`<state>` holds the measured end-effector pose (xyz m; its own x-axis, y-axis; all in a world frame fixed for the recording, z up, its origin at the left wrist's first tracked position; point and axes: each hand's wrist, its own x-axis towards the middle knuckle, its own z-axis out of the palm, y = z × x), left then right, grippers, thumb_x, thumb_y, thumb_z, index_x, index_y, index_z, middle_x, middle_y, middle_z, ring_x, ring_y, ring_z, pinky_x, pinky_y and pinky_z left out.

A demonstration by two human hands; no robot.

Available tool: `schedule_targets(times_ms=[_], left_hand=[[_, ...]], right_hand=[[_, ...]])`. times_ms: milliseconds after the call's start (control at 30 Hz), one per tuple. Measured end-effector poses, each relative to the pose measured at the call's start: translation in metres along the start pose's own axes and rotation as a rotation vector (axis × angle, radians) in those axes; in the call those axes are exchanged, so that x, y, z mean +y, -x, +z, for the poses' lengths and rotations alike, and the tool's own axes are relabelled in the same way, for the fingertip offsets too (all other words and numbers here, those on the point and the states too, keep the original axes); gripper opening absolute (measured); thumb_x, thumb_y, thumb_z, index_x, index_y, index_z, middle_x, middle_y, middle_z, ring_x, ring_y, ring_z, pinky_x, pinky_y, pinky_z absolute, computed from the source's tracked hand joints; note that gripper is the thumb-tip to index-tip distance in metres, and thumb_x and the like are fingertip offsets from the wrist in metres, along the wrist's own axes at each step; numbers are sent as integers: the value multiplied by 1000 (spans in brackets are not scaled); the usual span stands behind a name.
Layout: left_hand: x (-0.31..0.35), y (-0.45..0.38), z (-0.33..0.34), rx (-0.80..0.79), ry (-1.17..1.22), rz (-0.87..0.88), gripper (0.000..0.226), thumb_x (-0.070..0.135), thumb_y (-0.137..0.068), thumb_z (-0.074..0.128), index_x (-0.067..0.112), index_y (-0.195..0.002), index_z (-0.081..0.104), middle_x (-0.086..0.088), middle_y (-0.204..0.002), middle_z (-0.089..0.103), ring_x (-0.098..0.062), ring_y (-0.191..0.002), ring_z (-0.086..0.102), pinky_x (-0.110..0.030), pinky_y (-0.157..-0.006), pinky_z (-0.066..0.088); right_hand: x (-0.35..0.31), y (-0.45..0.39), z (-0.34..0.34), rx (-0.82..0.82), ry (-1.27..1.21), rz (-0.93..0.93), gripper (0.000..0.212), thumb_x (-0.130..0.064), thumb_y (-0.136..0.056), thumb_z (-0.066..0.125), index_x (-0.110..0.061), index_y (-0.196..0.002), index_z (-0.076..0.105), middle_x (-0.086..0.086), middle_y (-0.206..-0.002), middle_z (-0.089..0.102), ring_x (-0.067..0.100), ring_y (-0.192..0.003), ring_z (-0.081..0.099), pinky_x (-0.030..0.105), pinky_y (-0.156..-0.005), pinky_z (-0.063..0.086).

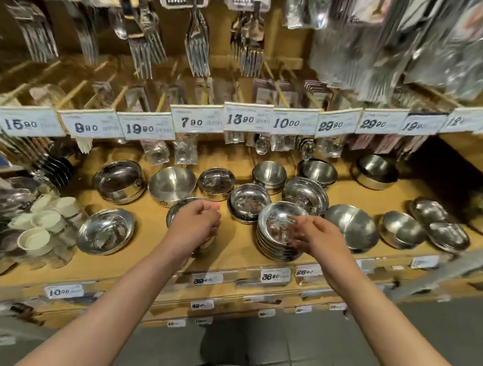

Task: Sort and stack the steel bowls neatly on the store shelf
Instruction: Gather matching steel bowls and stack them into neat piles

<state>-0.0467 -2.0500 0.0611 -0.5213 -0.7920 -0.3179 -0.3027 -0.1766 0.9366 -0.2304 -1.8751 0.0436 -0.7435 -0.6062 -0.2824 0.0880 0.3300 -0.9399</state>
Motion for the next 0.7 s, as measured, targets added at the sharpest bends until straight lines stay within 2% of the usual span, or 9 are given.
schedule_targets(times_ms=[67,167,333,433,500,567,600,633,700], left_hand=[[4,-14,7,-14,-17,-7,10,14,-96,61,15,-100,70,-1,-77,68,-16,-73,63,-28,-64,53],[8,-35,23,-50,-84,2,14,7,-95,57,11,-86,67,-8,-80,65,-22,-80,61,-38,-80,54],[5,-68,50,-83,-300,-34,23,13,-94,50,8,-107,70,-20,-102,69,-28,-88,62,-38,-82,54],[-1,-91,66,-38,-333,-24,9,20,-98,58,27,-94,62,1,-96,66,-11,-81,57,-24,-65,43],[-2,-105,77,-16,-324,-30,14,19,-95,67,29,-103,62,12,-96,62,-5,-82,56,-23,-66,43],[-5,-119,88,11,-377,-60,30,15,-94,68,18,-123,61,7,-101,66,-12,-89,63,-30,-75,53],[-6,-123,92,43,-422,-82,32,14,-94,67,16,-126,60,2,-108,69,-19,-95,66,-37,-83,57],[-9,-128,95,76,-458,-104,30,13,-95,66,16,-124,60,-1,-114,69,-25,-100,68,-44,-92,57],[-16,-140,101,123,-476,-159,29,13,-96,64,16,-124,57,-1,-116,66,-29,-105,68,-47,-100,54]], right_hand=[[-1,-7,-4,38,7,9,18,-31,-99,59,-22,-103,74,-3,-98,78,20,-97,73,50,-96,56],[-1,-18,-10,79,-8,3,18,-33,-98,59,-23,-104,74,-2,-99,77,20,-96,73,52,-96,56],[-1,-38,-23,97,-18,-5,18,-29,-95,57,-22,-102,72,6,-101,75,26,-93,73,47,-92,59],[-2,-60,-38,86,-36,-18,16,-28,-98,58,-21,-101,73,1,-93,78,18,-87,74,36,-81,60],[-2,-76,-47,75,-39,-32,16,-26,-100,57,-22,-99,73,-5,-83,77,11,-77,73,26,-68,57],[-1,-95,-55,54,-48,-30,16,-21,-100,56,-20,-97,72,-8,-76,75,8,-70,70,19,-60,53],[1,-103,-58,36,-45,-22,17,-19,-100,56,-20,-97,73,-8,-75,75,8,-70,69,19,-61,53],[3,-111,-60,18,-39,-12,17,-18,-100,56,-21,-97,73,-8,-76,75,10,-73,70,23,-65,55],[6,-127,-65,-10,-20,6,17,-20,-99,58,-25,-98,74,-6,-82,77,17,-83,71,37,-79,57]])
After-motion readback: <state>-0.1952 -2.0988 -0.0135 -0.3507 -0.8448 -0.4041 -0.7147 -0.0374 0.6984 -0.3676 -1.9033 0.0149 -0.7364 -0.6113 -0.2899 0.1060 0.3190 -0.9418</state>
